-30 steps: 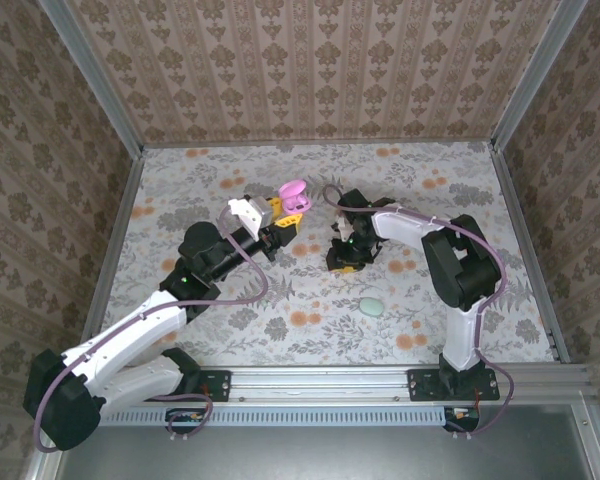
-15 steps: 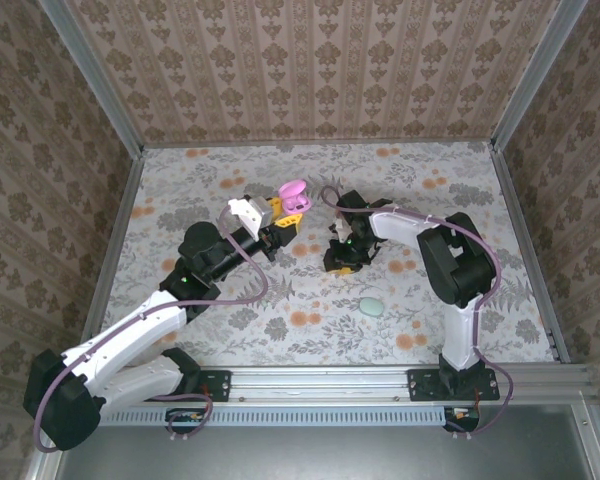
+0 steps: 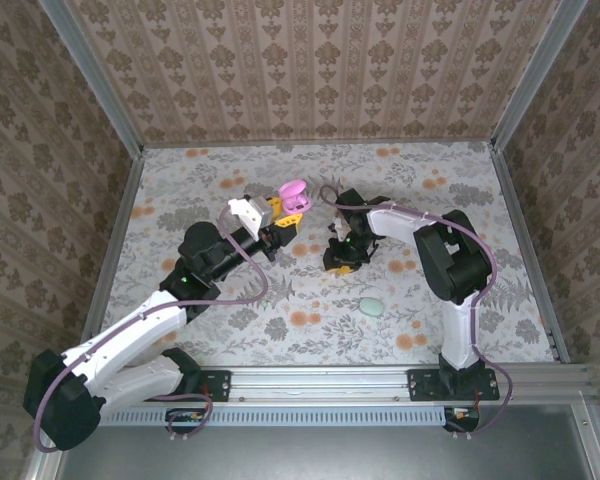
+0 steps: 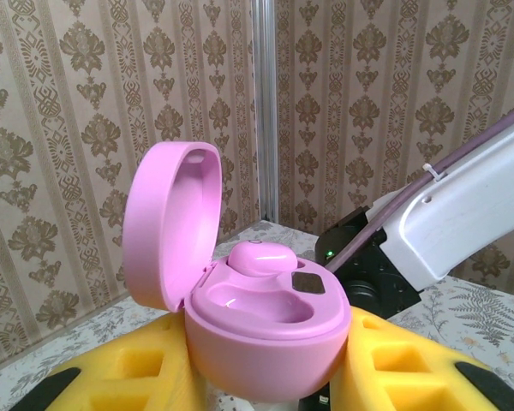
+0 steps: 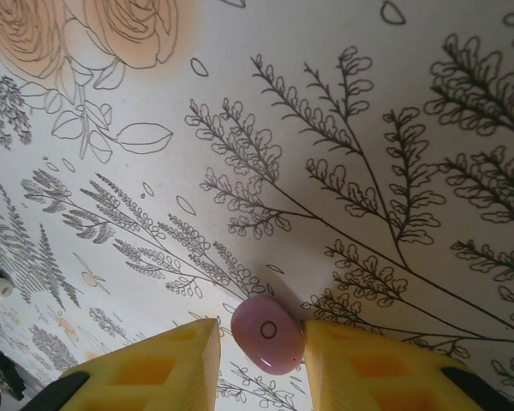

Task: Insert the wireless bluetooth earbuds into the charging case

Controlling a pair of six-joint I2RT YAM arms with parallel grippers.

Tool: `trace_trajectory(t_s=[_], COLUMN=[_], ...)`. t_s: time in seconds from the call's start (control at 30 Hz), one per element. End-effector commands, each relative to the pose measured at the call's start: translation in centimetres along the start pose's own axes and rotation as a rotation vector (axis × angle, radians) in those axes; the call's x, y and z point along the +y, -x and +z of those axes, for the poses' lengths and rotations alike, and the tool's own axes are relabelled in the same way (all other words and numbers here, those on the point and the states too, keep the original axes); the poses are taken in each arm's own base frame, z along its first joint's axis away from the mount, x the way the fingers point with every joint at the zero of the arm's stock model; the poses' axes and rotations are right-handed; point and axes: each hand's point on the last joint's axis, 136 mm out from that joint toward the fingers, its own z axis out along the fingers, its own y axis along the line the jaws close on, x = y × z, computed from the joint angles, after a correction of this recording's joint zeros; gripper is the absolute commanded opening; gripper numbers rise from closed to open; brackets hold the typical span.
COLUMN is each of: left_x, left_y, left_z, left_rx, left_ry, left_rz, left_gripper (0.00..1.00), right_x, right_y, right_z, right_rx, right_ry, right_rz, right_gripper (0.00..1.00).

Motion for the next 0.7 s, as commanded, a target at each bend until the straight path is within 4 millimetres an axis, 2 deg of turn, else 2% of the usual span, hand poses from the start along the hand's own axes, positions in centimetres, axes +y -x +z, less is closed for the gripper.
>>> trace_trajectory(t_s=[0.0, 0.23, 0.53, 0.67], left_x=[0.2, 0.2, 0.2, 0.2], left_y=[2.0, 2.1, 2.1, 2.2], left_z=[0.2, 0.2, 0.1, 0.1], left_rx=[-0.046, -0.050, -0.051, -0.052], left_ry=[-0.001, 0.000, 0.000, 0.000], left_rz=[0.003, 0.004, 0.004, 0.002], left_gripper=[0.34, 0.34, 0.34, 0.34], right_x=[-0.8, -1.8, -1.5, -1.4], right_y=[0.1, 0.4, 1.1, 1.2], right_z=[1.3, 1.5, 1.3, 0.4], right_rx=[0.014, 0.005, -0.012, -0.039], right_ry=[-0.078, -0.193, -0.201, -0.214], right_rz=[-0.035, -0.019, 0.003, -0.001], right_gripper=[0.35, 0.35, 0.29, 0.28])
